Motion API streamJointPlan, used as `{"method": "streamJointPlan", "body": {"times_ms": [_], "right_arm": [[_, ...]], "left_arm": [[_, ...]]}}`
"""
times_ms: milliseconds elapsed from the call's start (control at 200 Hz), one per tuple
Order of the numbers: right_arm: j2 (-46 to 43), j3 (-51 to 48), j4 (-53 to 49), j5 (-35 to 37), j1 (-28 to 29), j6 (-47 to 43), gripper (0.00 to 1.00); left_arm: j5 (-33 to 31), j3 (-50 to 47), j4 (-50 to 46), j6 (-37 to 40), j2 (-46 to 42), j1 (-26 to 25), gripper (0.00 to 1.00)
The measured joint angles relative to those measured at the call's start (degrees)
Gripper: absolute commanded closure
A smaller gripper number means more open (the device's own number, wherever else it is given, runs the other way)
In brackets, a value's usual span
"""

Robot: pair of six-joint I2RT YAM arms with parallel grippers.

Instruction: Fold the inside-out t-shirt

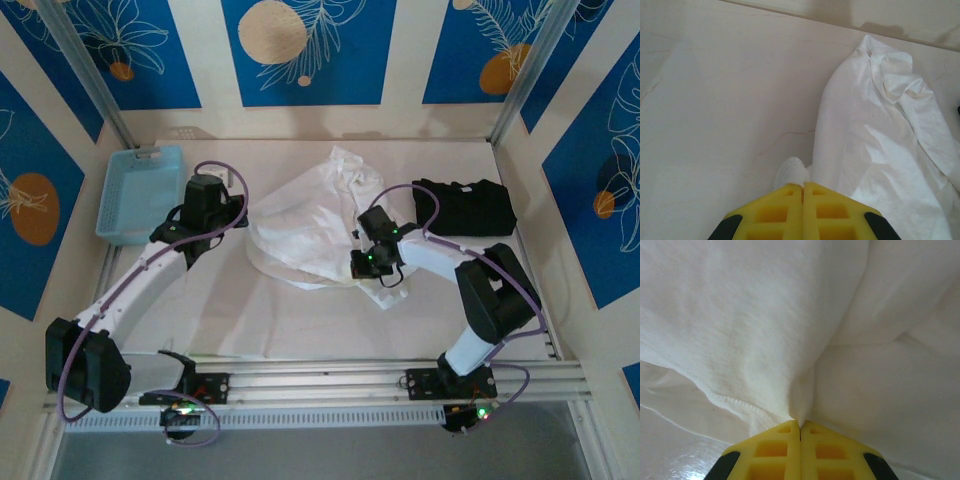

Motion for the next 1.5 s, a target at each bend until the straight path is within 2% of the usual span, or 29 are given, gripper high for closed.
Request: {"method": "streamJointPlan", "body": {"times_ms": [85, 175, 275, 375, 555, 710, 800, 960, 1175, 1340, 1500], "right_arm": [[-3.98, 0.59, -1.62, -1.84, -1.16, -0.28, 1.00], [-12.37, 4.39, -3.34, -5.60, -4.92, -0.26, 1.00], [-21.35, 14.34, -2.97, -10.62, -10.71, 0.46, 1.00], [-26.47, 26.49, -1.38, -14.51, -15.67, 1.66, 1.00], [-28.94, 44.39, 0.24, -19.12, -20.48, 3.28, 1.00], [-28.44, 52.96, 0.42, -20.28, -22.62, 4.24, 1.00], [-28.11, 54.60, 0.42, -20.41, -22.75, 4.59, 1.00], [-26.75, 54.12, 0.28, -20.87, -22.75, 5.75, 1.00], [-21.27, 50.99, 0.59, -20.94, -22.75, 8.11, 1.00], [-15.21, 54.10, -1.29, -20.02, -23.34, 8.28, 1.00], [-16.94, 53.96, -2.78, -18.78, -23.37, 7.37, 1.00]], "left_arm": [[-0.17, 0.20, -0.92, 0.04, -0.63, 0.13, 1.00], [-1.11, 2.56, -3.52, 0.26, -1.99, 0.37, 1.00], [-2.05, 7.50, -5.46, 0.57, -4.94, 0.68, 1.00], [-2.69, 14.45, -5.73, 0.52, -8.72, 0.72, 1.00], [-3.80, 29.53, -2.95, 0.42, -12.55, 0.74, 1.00], [-5.44, 40.92, -1.66, 1.53, -11.06, 0.79, 1.00], [-6.86, 44.39, -1.01, 2.89, -10.21, 0.83, 1.00], [-9.22, 44.61, -1.22, 5.11, -7.63, 0.83, 1.00], [-10.10, 45.16, -3.82, 6.56, 2.62, 0.83, 1.00], [-7.15, 54.42, -10.29, 6.67, 13.49, 0.83, 1.00], [-2.82, 57.40, -12.39, 6.47, 12.07, 0.83, 1.00]]}}
